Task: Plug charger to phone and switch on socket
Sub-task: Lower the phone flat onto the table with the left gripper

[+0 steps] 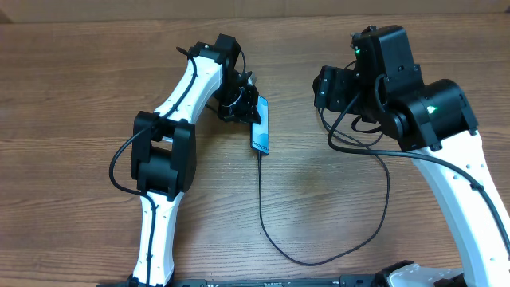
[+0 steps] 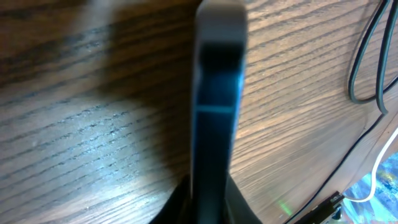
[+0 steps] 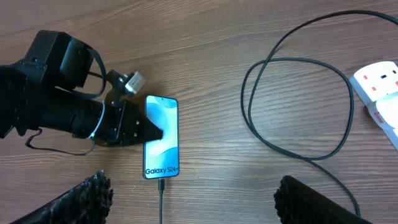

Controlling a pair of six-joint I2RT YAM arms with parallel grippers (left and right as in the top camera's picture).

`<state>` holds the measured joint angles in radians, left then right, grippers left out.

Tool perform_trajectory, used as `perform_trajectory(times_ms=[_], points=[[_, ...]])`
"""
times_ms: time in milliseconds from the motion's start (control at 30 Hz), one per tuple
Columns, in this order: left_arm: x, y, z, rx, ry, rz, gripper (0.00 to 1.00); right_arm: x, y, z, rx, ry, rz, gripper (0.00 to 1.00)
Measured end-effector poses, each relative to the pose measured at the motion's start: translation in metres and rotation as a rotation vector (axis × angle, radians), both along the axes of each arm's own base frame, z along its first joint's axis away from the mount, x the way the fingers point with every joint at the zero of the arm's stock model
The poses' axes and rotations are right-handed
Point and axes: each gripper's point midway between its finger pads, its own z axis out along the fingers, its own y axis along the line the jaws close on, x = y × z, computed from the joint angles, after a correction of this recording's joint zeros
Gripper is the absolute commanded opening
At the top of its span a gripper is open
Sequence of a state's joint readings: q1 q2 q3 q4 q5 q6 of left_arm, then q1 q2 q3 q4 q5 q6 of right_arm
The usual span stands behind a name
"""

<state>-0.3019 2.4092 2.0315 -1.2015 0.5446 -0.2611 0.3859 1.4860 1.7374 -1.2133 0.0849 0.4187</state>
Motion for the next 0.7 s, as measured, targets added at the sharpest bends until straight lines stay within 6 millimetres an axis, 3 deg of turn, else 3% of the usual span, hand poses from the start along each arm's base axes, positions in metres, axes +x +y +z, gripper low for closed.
perform_trajectory(times_ms=[300, 700], points=[[0.0003, 0.0012, -0.0019, 0.008, -0.001, 0.002, 0.19, -0.0008, -0.0003, -0.0006, -0.002, 0.004, 0.000, 0.85], [0.0021, 0.0081, -0.0061, 0.054, -0.015, 0.002, 0.34, -0.0024, 0.0028, -0.0012, 0.012, 0.012, 0.013, 0.85]])
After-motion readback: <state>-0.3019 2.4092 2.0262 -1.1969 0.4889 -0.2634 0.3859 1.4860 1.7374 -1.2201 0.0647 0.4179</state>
